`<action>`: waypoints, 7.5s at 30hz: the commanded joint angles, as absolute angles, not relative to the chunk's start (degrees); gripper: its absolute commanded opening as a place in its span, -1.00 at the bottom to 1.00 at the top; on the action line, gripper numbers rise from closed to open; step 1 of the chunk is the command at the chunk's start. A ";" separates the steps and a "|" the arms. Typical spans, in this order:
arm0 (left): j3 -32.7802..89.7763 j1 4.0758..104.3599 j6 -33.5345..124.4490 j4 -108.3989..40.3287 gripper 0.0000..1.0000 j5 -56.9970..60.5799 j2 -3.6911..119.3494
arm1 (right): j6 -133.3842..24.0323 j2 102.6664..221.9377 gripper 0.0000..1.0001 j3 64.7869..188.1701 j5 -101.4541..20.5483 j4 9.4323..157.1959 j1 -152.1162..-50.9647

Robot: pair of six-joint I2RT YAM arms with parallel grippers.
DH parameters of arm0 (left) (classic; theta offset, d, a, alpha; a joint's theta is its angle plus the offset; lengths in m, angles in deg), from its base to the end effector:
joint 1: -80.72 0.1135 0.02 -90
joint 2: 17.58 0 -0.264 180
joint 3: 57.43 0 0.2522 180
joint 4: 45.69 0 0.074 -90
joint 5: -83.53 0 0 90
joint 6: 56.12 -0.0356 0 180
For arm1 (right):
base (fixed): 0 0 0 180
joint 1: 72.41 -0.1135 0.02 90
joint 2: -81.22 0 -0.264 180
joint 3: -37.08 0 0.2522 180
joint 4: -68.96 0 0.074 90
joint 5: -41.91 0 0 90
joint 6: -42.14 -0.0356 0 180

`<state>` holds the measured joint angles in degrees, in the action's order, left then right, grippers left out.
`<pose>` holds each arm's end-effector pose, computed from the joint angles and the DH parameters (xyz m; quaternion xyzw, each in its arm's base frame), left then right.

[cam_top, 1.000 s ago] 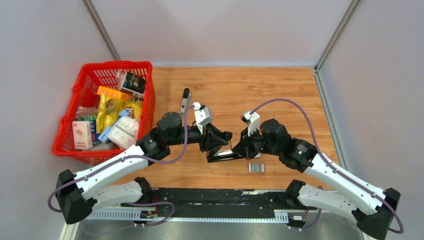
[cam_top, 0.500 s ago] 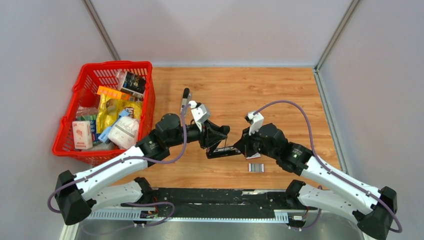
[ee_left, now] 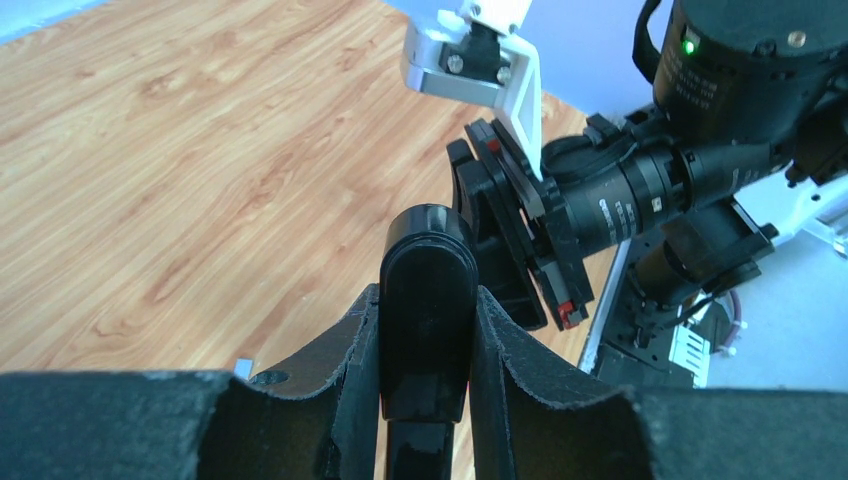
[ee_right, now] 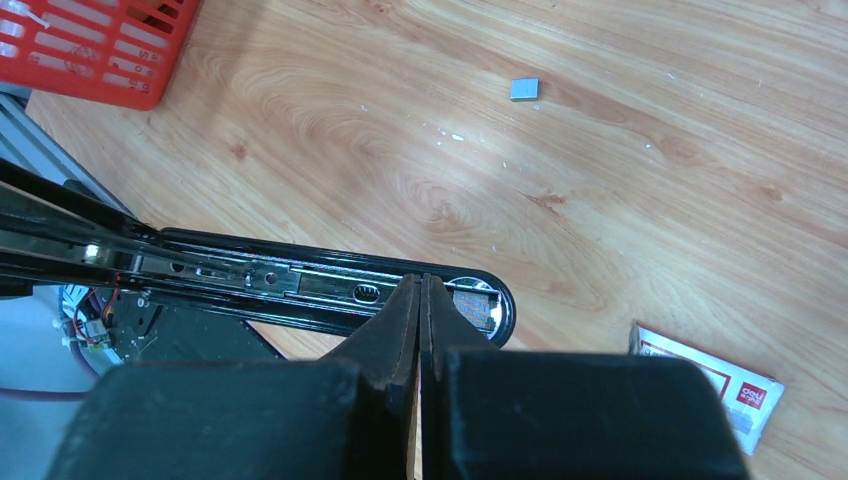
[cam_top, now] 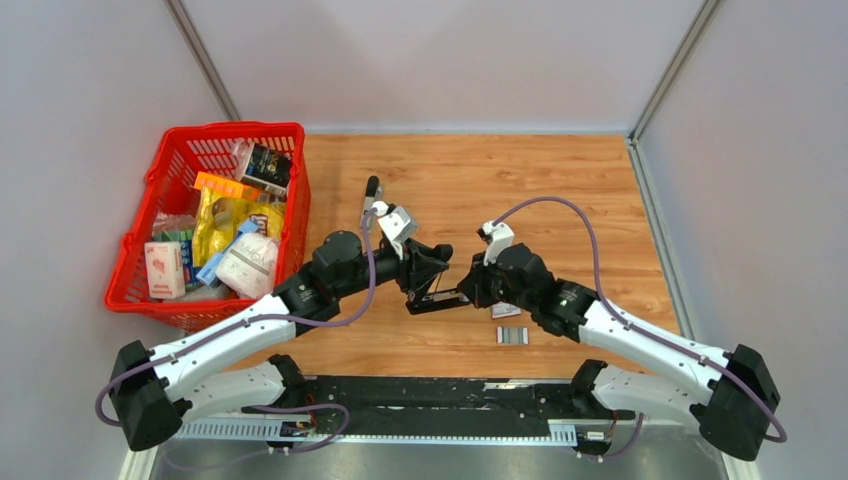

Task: Unload the staples from the stapler

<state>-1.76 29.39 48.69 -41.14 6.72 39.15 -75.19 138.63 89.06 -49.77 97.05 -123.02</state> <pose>0.1408 -0.1889 0.3189 0.3039 0.6747 -0.4354 0.5127 0.1406 0.1695 0.2516 -0.1709 0.8642 0.2875 0.3760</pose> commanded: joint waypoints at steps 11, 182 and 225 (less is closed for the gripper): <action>-2.89 29.21 53.30 -53.90 -1.00 -4.18 35.25 | -79.76 143.97 -1.00 85.21 -52.14 87.65 -125.67; 20.30 46.70 47.59 -27.45 -1.00 -11.13 60.55 | -73.88 129.13 -1.00 98.31 -65.85 103.99 -128.22; 46.06 55.32 48.11 -19.98 -0.52 -15.79 98.88 | -72.82 126.40 -0.70 96.11 -58.99 104.78 -128.22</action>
<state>42.46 55.35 46.78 -19.13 -16.99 98.91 -73.07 128.16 96.56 -59.60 105.92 -128.16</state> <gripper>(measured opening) 0.383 0.115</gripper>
